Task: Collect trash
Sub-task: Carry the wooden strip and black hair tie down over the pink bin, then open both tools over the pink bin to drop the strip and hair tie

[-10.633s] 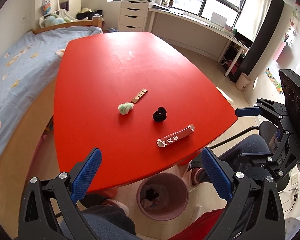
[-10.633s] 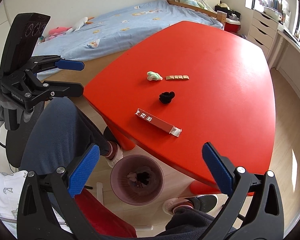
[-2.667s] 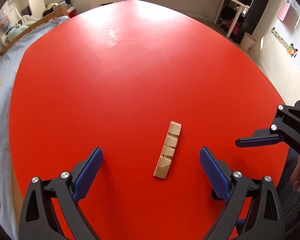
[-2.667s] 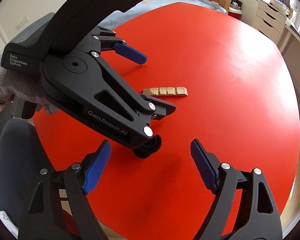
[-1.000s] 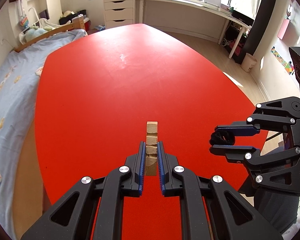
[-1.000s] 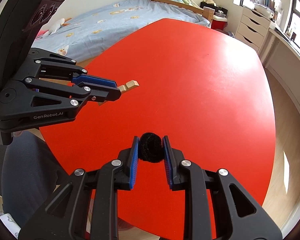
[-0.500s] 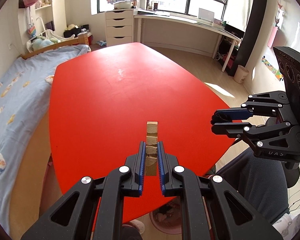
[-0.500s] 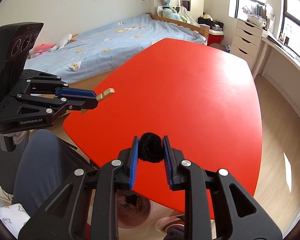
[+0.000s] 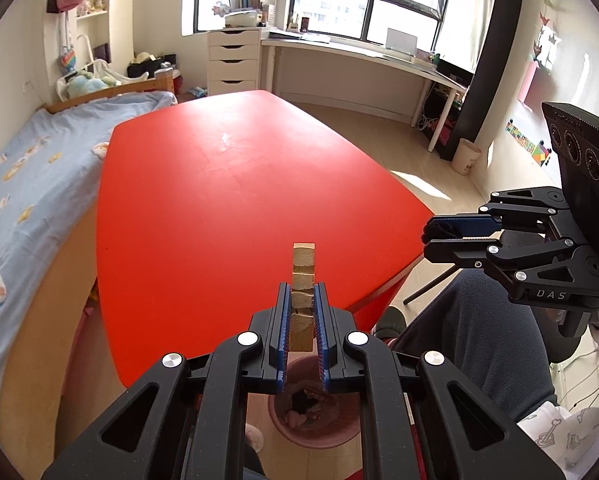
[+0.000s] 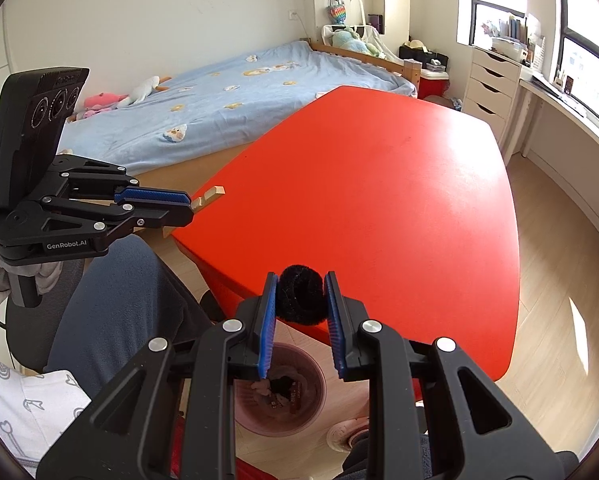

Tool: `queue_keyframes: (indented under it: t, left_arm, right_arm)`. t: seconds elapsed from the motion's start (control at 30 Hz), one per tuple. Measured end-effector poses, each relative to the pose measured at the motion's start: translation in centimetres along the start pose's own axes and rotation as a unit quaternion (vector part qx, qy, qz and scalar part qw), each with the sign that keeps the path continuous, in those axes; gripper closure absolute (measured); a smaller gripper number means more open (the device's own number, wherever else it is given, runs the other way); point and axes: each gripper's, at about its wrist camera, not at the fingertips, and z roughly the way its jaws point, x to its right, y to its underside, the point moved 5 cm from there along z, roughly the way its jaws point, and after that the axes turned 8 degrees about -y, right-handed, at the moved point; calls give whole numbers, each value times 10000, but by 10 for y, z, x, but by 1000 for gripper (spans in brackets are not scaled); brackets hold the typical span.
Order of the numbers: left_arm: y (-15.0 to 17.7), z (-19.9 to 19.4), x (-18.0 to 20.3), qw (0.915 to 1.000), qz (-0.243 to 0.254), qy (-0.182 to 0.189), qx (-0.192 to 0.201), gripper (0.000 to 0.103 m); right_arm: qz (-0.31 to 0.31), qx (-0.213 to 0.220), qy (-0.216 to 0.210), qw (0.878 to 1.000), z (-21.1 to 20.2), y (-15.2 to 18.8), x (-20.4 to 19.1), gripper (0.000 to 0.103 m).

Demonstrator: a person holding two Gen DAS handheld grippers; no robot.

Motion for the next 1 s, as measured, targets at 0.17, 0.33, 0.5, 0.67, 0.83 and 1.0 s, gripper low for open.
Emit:
queue_keyframes:
  t: [0.17,0.33,0.5,0.67,0.83,1.0]
  left_arm:
    - [15,-6,8,10000,-46,75,-45,91]
    - [30,-9,12,9997,-115,142,-163,91]
    - [49,-11,22,9991,-160,234,-308,91]
    - [62,-10,27,9984,-198,308,-426,91]
    - [66,-8,32,9979,-190,388,-488,91]
    - [70,-5,32,9975,-204,415,-535,91]
  right_arm:
    - [79,-74,-60,9999,-2,19,-8,80]
    - [221,-149,-162,9995,-1,34,-13,80]
    - [280,-314,-240,9988,7,51,-19,80]
    - [316,-377,-285,9984,10,57,-23,80]
    - [313,-405,-336,9981,13,61,-26,80]
    - [318,-465,-376,9977,16,65,-23,80]
